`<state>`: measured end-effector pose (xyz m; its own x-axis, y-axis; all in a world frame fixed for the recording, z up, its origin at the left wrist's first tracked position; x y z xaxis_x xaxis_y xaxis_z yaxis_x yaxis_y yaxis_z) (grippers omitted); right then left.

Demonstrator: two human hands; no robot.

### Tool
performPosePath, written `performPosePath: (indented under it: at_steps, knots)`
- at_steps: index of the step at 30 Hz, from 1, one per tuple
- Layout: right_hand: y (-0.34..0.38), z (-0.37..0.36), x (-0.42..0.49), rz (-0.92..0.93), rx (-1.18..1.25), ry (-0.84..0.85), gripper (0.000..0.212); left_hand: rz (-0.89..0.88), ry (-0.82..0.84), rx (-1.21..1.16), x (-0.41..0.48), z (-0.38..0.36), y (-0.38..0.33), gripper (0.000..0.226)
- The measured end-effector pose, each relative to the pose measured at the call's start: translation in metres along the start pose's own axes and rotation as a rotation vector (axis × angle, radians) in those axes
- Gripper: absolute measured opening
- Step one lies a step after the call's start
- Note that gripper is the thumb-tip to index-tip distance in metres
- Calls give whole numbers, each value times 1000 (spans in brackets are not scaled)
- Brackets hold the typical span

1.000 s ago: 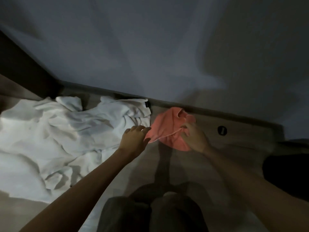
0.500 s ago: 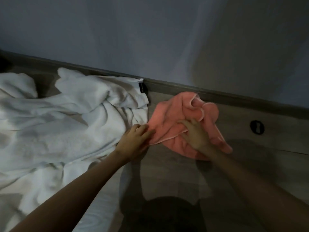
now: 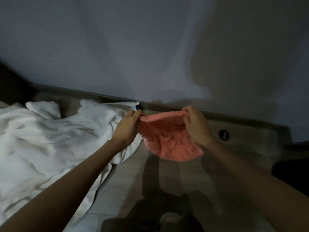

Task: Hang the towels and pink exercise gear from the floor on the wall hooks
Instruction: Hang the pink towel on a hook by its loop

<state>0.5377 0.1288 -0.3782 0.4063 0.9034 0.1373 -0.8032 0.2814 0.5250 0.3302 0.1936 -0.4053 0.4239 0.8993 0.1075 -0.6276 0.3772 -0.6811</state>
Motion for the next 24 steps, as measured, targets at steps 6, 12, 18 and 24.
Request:
performPosePath:
  at_steps: [6,12,18,24]
  knots:
    - [121,198,34,-45,153,-98,14,21,-100,-81,30,166,-142,27]
    - [259,388,47,54,238,-94,17,22,-206,-42,49,341,-290,20]
    - [423,563,59,319,304,-113,15,-298,-37,39,58,478,-474,97]
    - [546,736,72,518,321,-330,13,-317,-122,-208,77,604,-607,56]
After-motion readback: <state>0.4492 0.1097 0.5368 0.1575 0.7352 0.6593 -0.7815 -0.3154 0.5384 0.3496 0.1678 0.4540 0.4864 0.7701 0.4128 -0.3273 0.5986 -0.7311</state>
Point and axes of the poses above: each hand's wrist, its own x-axis towards the middle knuckle, its own z-axis out of the back of the hand, y = z × x, the point moved 10 cm from there along x, towards the middle knuckle, and after that the axes turned 14 degrees about -y, right-handed, at the moved point
